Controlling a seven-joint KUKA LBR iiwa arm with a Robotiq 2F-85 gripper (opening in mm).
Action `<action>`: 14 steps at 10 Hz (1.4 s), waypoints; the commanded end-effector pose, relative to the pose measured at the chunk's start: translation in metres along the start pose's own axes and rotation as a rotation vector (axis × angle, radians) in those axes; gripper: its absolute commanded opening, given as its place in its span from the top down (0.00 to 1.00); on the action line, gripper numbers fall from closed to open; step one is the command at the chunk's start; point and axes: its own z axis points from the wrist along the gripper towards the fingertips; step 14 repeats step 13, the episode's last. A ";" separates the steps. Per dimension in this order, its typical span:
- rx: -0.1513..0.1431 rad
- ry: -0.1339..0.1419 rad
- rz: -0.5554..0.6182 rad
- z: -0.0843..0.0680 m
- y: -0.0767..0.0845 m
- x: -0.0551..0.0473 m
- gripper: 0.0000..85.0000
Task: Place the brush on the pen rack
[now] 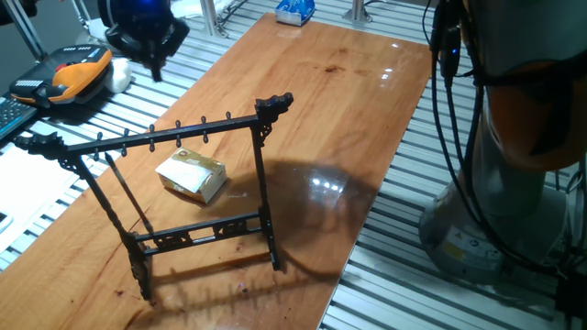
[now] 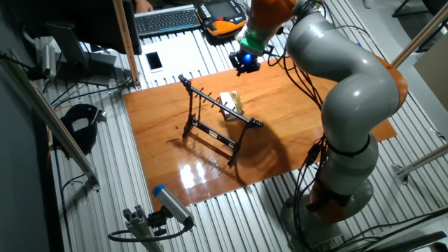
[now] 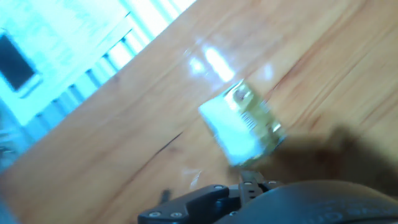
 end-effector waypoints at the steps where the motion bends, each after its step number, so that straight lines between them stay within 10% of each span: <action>1: 0.020 -0.009 -0.404 -0.001 -0.003 -0.001 1.00; 5: 0.032 0.026 -0.511 0.000 -0.018 -0.004 1.00; 14: 0.053 0.008 -0.521 0.001 -0.027 -0.005 1.00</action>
